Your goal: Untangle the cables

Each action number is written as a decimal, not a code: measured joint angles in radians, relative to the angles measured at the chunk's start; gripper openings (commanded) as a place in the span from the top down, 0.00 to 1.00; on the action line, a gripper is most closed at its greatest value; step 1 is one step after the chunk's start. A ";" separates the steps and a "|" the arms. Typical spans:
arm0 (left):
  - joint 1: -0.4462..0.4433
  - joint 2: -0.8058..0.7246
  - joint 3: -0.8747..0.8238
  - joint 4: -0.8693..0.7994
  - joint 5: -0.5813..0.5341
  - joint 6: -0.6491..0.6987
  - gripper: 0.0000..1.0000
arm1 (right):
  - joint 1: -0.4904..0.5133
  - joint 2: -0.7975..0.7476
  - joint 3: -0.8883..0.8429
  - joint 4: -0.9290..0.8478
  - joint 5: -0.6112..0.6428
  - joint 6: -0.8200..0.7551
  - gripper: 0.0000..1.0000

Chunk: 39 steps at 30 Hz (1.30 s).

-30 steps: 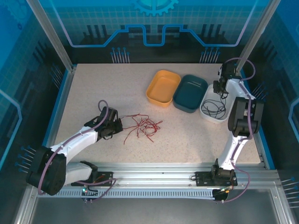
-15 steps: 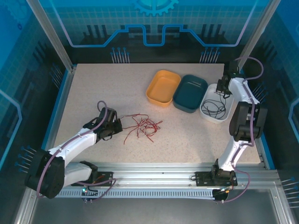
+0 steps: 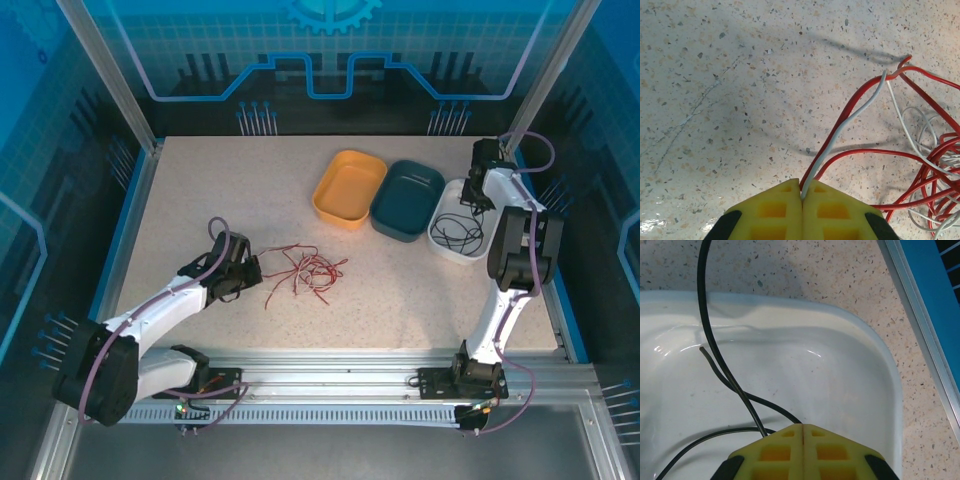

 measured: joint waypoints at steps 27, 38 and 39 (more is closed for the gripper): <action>0.002 0.018 0.000 0.021 0.008 0.000 1.00 | 0.033 0.055 -0.036 -0.037 -0.098 -0.114 0.98; 0.002 0.020 0.000 0.021 0.008 0.001 1.00 | 0.041 -0.185 -0.040 -0.058 -0.118 -0.076 0.73; 0.002 0.020 0.000 0.021 0.008 0.001 1.00 | 0.041 -0.197 -0.037 -0.053 -0.119 -0.069 0.72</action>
